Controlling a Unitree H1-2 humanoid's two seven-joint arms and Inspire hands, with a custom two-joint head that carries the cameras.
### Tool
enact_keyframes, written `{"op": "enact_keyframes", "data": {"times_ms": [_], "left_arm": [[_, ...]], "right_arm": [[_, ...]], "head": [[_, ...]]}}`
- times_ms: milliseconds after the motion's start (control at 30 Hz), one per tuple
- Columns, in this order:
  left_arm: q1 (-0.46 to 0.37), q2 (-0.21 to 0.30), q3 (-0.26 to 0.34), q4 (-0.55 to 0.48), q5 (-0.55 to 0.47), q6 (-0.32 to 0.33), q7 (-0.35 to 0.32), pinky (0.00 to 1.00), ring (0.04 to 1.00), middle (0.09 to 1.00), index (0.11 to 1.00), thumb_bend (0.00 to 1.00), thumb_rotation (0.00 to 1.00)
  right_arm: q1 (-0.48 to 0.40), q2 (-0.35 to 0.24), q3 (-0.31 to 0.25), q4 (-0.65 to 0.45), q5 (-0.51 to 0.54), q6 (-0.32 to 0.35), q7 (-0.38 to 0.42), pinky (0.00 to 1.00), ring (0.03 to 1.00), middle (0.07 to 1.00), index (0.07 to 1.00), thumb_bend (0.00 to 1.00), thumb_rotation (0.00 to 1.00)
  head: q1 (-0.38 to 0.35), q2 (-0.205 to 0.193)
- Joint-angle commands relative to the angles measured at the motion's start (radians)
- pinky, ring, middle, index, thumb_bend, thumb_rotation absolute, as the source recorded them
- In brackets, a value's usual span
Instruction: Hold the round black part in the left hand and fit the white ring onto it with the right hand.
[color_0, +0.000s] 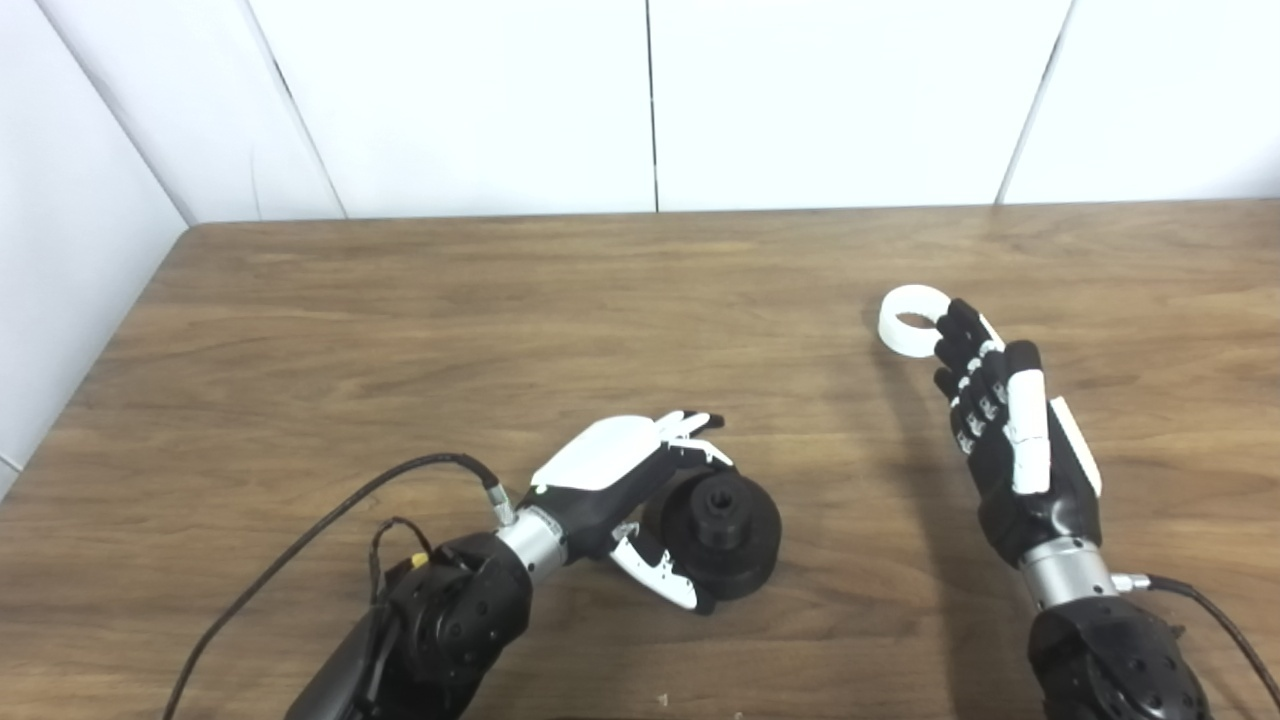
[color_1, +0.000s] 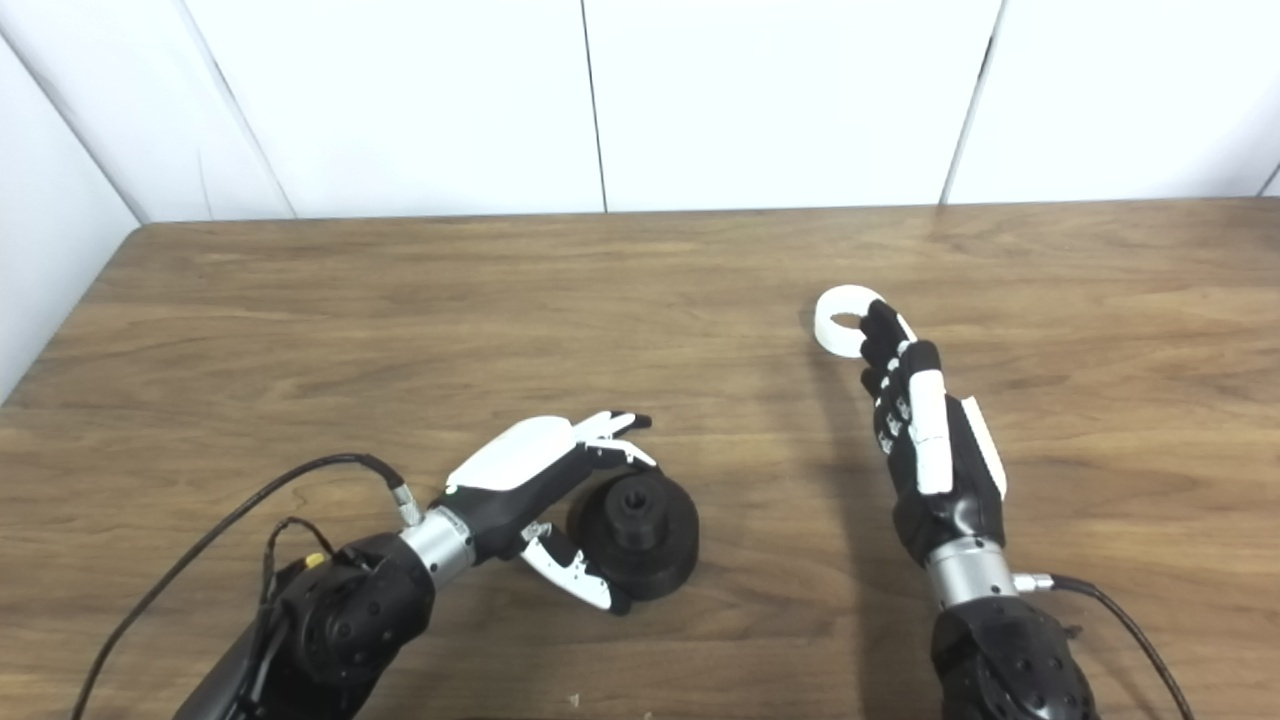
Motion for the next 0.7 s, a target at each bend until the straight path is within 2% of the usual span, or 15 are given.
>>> {"op": "enact_keyframes", "data": {"times_ms": [0,100,133,167,267,333,400,500,667], "left_arm": [[0.006,0.008,-0.002,-0.005,0.001,-0.006,-0.026,0.94,1.0,0.988,0.709,0.84,0.19],[0.005,0.004,0.005,-0.006,-0.002,-0.004,-0.031,0.94,1.0,0.989,0.707,0.84,0.19],[0.005,0.003,0.007,-0.005,-0.002,-0.003,-0.032,0.94,1.0,0.99,0.707,0.84,0.19],[0.005,0.002,0.009,-0.004,-0.001,-0.004,-0.034,0.94,1.0,0.991,0.708,0.84,0.19],[0.005,0.0,0.01,-0.001,0.004,-0.006,-0.038,0.94,1.0,0.992,0.71,0.84,0.19],[0.005,-0.001,0.01,0.002,0.006,-0.009,-0.039,0.94,1.0,0.991,0.712,0.84,0.19],[0.006,-0.002,0.012,0.007,0.003,-0.013,-0.037,0.95,1.0,0.991,0.712,0.84,0.19],[0.006,-0.006,0.014,0.015,0.001,-0.02,-0.034,0.95,1.0,0.991,0.709,0.85,0.2],[0.004,-0.012,0.017,0.02,0.004,-0.019,-0.034,0.95,1.0,0.991,0.709,0.85,0.19]], "right_arm": [[-0.014,-0.003,-0.005,-0.04,0.011,-0.007,0.002,1.0,0.978,0.956,0.935,0.64,1.0],[-0.025,-0.016,-0.007,-0.044,-0.005,-0.013,0.003,1.0,0.985,0.953,0.934,0.65,1.0],[-0.036,-0.04,0.006,-0.043,-0.069,-0.034,-0.001,0.99,0.975,0.945,0.928,0.64,0.99],[-0.055,-0.067,0.015,-0.041,-0.132,-0.046,-0.006,0.97,0.96,0.933,0.915,0.61,0.94],[-0.122,-0.147,0.039,-0.032,-0.332,-0.053,-0.034,0.86,0.903,0.889,0.844,0.62,0.62],[-0.18,-0.194,0.051,-0.019,-0.434,-0.031,-0.042,0.87,0.902,0.882,0.814,0.67,0.51],[-0.236,-0.226,0.059,0.008,-0.493,-0.014,-0.038,0.86,0.899,0.881,0.792,0.71,0.43],[-0.303,-0.258,0.072,0.057,-0.544,-0.003,-0.026,0.83,0.903,0.885,0.763,0.77,0.36],[-0.405,-0.294,0.095,0.187,-0.575,0.002,0.006,0.83,0.903,0.887,0.733,0.8,0.36]], "head": [[0.001,0.002],[0.001,0.005],[0.0,0.006],[-0.001,0.006],[-0.005,0.004],[-0.006,0.005],[-0.007,0.005],[-0.007,0.005],[-0.004,0.003]]}}
